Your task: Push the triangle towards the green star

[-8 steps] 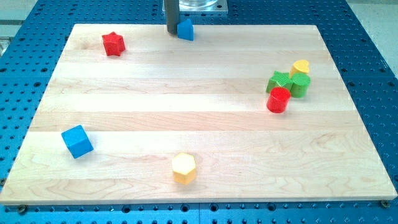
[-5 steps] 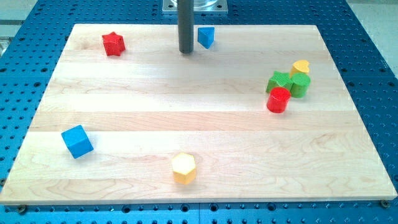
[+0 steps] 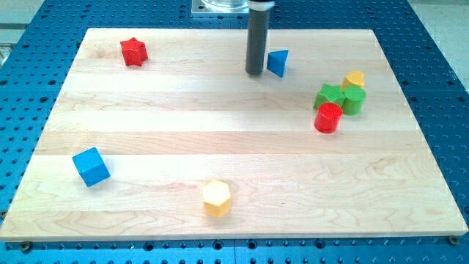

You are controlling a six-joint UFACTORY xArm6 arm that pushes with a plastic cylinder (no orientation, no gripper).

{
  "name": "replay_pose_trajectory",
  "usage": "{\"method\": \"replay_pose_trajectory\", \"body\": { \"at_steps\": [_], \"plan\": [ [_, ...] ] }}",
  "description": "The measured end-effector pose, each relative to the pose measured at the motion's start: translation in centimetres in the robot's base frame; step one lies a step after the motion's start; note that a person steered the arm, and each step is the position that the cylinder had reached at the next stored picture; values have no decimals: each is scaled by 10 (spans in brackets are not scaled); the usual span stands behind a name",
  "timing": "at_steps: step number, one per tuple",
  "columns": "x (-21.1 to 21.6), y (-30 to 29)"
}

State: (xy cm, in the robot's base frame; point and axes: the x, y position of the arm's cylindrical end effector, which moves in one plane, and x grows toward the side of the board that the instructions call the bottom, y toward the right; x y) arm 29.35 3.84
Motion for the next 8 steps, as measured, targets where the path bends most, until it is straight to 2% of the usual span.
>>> {"method": "replay_pose_trajectory", "body": {
  "at_steps": [1, 2, 3, 4, 5, 6, 7, 8],
  "plan": [
    [-23, 50],
    [27, 89],
    [18, 93],
    [-3, 66],
    [16, 23],
    [45, 48],
    [51, 41],
    [54, 79]
  ]
}}
